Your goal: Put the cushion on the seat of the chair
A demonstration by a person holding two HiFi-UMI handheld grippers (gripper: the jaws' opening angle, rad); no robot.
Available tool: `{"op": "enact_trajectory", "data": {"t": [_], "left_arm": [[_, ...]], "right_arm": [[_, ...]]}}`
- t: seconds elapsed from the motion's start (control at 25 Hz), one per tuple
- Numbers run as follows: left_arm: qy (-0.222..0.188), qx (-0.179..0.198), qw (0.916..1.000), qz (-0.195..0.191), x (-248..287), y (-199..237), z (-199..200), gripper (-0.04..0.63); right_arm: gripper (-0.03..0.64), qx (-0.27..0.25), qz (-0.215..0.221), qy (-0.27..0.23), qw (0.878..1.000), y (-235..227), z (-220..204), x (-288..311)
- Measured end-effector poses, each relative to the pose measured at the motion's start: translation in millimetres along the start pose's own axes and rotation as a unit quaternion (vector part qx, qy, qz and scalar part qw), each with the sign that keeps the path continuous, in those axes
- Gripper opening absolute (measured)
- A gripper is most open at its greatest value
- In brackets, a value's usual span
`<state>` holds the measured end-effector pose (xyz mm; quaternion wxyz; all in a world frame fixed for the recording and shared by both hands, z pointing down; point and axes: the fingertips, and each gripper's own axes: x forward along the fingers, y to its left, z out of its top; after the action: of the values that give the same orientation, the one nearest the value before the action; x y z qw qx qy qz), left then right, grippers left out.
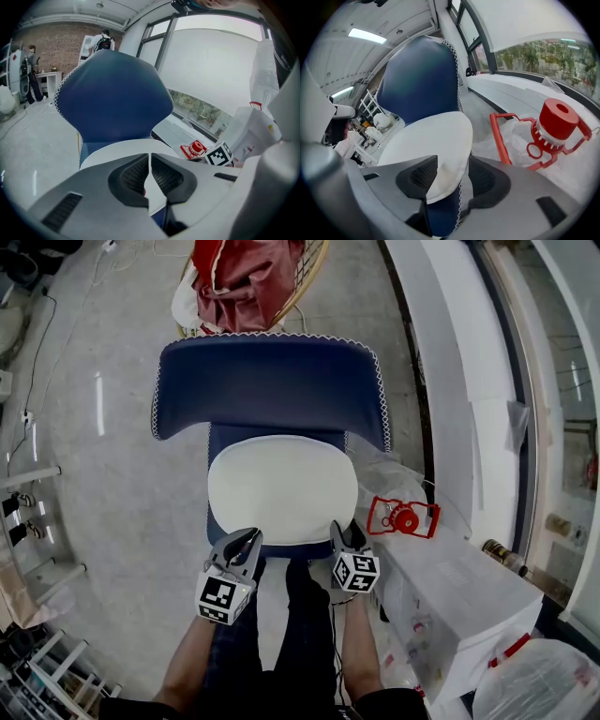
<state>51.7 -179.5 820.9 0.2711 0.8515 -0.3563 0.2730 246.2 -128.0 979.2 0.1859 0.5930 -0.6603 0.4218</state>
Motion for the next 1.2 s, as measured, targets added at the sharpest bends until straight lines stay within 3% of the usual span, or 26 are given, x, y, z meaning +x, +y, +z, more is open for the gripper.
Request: {"op": "enact_trajectory", "data": {"t": [0.6, 0.96, 1.2], "left_arm": [[-0.024, 0.028, 0.9991, -0.018, -48, -21, 36, 0.032], [-0.047, 0.039, 0.9979, -0.019, -97, -31, 62, 0.032], [-0.066, 0.053, 0.9963, -0.019, -129, -39, 88, 0.032]], "right_arm": [[0.201, -0.01, -0.019, -0.036, 0.999, 25, 34, -62], [0.198, -0.03, -0.006, -0.07, 0.997, 66, 70, -118], [0.159, -0.054, -0.004, -0.101, 0.993, 94, 104, -162]]}}
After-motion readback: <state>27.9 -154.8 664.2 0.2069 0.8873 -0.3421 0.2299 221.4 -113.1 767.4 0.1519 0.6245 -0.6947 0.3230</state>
